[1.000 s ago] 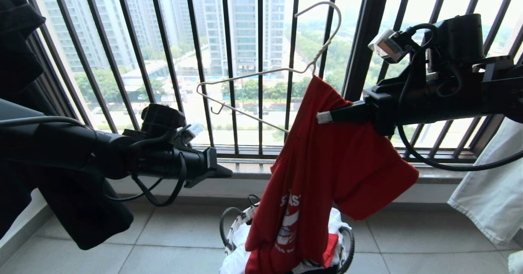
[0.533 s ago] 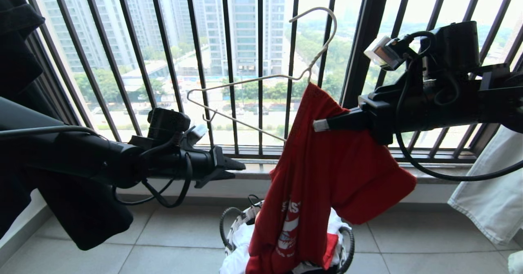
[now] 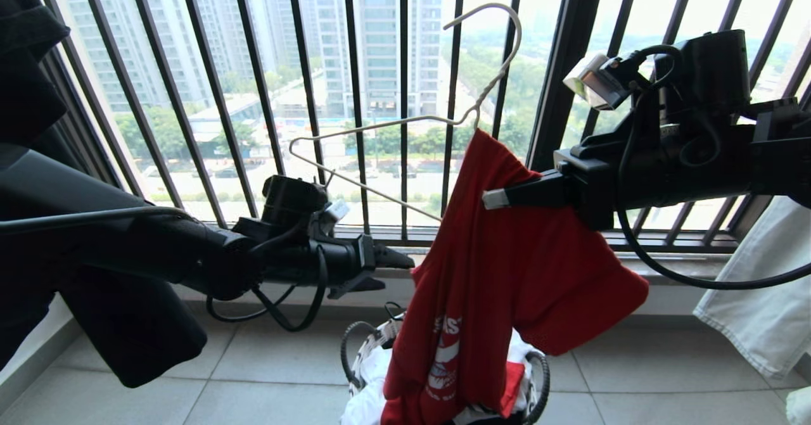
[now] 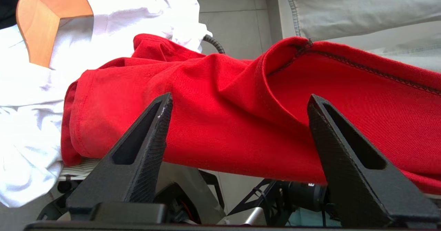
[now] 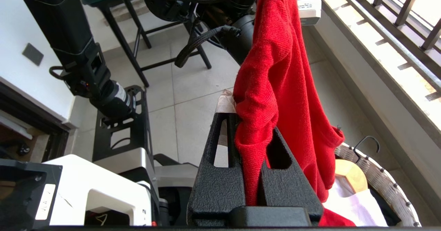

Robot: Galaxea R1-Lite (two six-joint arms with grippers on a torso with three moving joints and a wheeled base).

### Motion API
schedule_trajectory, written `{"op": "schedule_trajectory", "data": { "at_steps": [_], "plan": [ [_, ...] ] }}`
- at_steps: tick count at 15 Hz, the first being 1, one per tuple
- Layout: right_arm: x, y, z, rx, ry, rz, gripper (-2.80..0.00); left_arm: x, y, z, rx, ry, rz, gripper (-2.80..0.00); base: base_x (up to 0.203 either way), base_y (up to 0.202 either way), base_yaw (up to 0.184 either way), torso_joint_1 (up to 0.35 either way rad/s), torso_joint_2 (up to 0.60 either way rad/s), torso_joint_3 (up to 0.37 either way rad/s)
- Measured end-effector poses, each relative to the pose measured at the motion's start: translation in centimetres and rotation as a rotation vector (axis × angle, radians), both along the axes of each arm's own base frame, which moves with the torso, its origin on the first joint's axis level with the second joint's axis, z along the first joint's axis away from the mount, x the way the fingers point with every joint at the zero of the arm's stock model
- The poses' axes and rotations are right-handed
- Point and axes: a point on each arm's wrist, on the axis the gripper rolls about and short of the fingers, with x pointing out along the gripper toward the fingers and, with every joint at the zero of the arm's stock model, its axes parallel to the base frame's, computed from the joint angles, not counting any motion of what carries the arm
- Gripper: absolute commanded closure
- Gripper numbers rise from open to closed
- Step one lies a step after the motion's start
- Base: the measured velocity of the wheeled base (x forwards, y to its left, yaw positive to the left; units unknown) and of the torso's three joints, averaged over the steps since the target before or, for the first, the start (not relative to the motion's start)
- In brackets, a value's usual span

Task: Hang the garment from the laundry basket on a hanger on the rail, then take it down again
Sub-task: Hang the clothes on the clothes rack

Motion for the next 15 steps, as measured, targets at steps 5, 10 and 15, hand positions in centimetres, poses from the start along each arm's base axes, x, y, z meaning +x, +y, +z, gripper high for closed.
{"op": "schedule_trajectory", "data": {
  "at_steps": [5, 10, 15],
  "plan": [
    [-0.6, 0.0, 0.2, 0.004, -0.009, 0.009, 0.0, 0.3, -0.9, -0.2, -0.025, -0.012, -0.001, -2.8, 0.0, 0.0, 0.0, 0.0, 0.0, 0.0],
    [-1.0, -0.1, 0.5, 0.006, -0.016, 0.01, 0.0, 0.3, -2.0, -0.6, 0.005, -0.029, -0.023, -2.8, 0.0, 0.0, 0.0, 0.0, 0.0, 0.0],
    [-1.2, -0.2, 0.6, 0.008, -0.02, 0.01, 0.0, -0.3, -1.8, -1.9, 0.136, -0.016, -0.045, -2.8, 0.0, 0.0, 0.0, 0.0, 0.0, 0.0]
  ]
}}
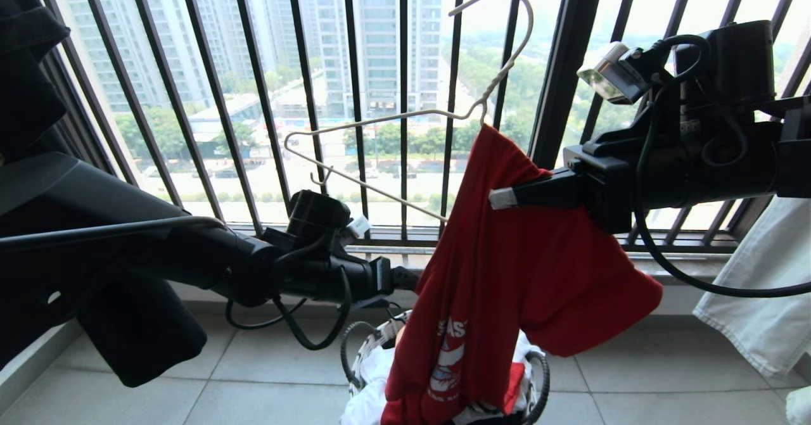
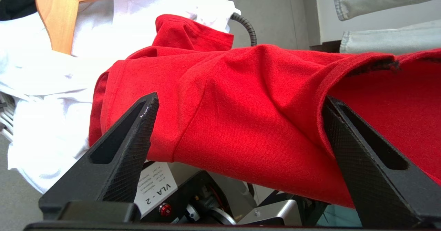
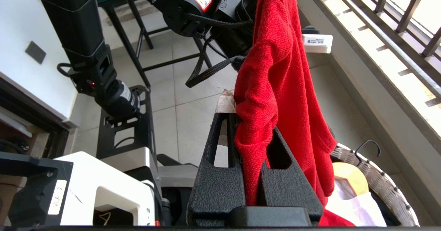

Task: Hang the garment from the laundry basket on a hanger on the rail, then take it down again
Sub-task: Hang the clothes on the clothes rack

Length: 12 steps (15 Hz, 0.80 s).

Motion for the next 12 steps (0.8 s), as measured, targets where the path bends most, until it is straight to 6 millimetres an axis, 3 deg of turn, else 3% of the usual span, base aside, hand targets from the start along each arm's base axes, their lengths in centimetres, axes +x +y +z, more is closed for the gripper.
{"op": "schedule_trajectory", "data": {
  "at_steps": [12],
  "plan": [
    [0.0, 0.0, 0.0, 0.0, -0.001, -0.003, 0.0, -0.6, -0.2, -1.8, 0.362, -0.099, 0.119, -2.8, 0.0, 0.0, 0.0, 0.0, 0.0, 0.0]
  ]
}}
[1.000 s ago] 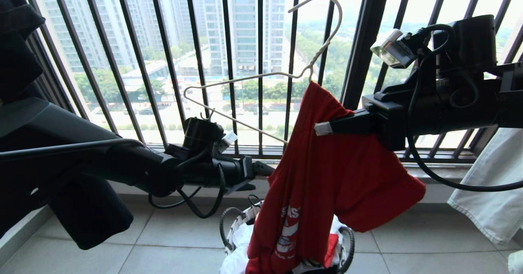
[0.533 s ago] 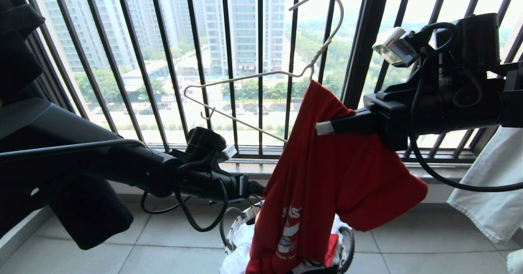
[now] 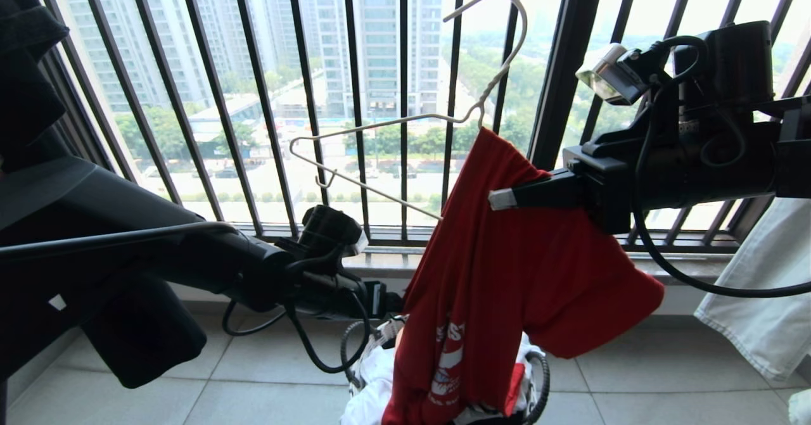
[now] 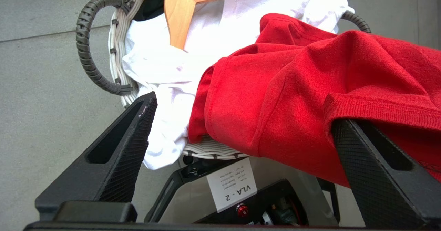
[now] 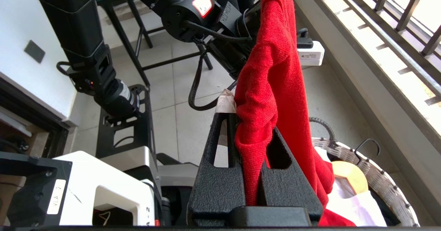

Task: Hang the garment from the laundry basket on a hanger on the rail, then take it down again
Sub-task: Hang the clothes on the clothes rack

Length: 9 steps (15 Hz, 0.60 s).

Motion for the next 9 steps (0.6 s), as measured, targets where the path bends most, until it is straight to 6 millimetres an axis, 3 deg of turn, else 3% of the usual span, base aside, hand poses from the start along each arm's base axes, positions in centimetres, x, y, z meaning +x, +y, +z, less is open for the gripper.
{"op": "schedule_trajectory", "data": {
  "at_steps": [2, 3, 9],
  "plan": [
    [-0.01, 0.0, 0.01, 0.0, 0.0, 0.0, 0.0, 0.06, 0.06, -0.23, 0.03, -0.009, 0.022, -2.8, 0.0, 0.0, 0.0, 0.0, 0.0, 0.0],
    [-0.01, -0.02, 0.01, 0.0, 0.0, -0.001, 0.0, 0.09, 0.1, -0.29, 0.038, -0.012, 0.029, 0.0, 0.0, 0.0, 0.0, 0.0, 0.0, 0.0],
    [-0.09, -0.12, 0.15, 0.002, -0.005, -0.003, 0.0, 0.11, 0.26, -0.12, 0.049, -0.023, 0.044, 0.0, 0.0, 0.0, 0.0, 0.0, 0.0, 0.0]
  ]
}}
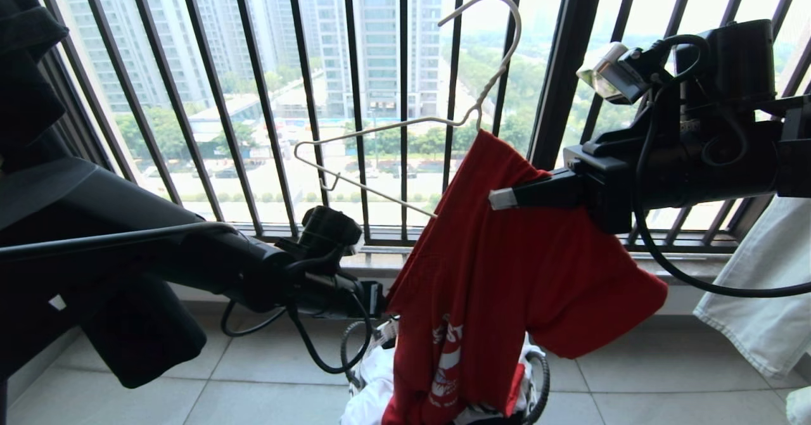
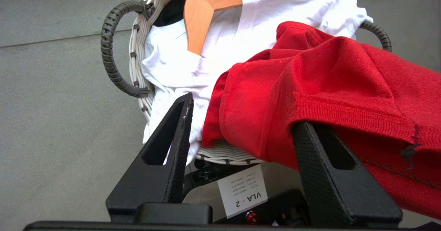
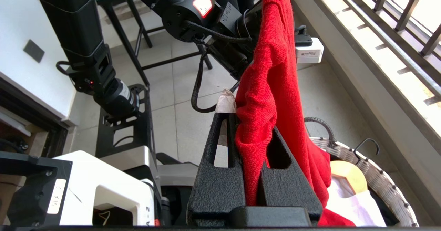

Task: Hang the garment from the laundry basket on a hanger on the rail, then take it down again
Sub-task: Hang the clothes on the clothes rack

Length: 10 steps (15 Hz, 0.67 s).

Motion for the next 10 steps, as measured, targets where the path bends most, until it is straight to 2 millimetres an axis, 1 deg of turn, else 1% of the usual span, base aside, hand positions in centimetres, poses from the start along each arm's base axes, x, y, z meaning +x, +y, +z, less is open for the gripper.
{"op": "schedule_trajectory", "data": {
  "at_steps": [3, 7, 10],
  "plan": [
    [0.0, -0.1, 0.1, 0.001, -0.003, -0.002, 0.0, 0.2, 0.9, 0.4, -0.005, -0.008, 0.024, 0.0, 0.0, 0.0, 0.0, 0.0, 0.0, 0.0],
    [0.1, -0.2, 0.1, 0.0, -0.005, -0.01, 0.0, 1.0, 3.2, 1.2, -0.012, -0.028, 0.086, 0.0, 0.0, 0.0, 0.0, 0.0, 0.0, 0.0],
    [0.3, -0.3, 0.1, -0.001, -0.008, -0.016, 0.0, 2.1, 6.7, 2.5, -0.012, -0.075, 0.164, 0.0, 0.0, 0.0, 0.0, 0.0, 0.0, 0.0]
  ]
}}
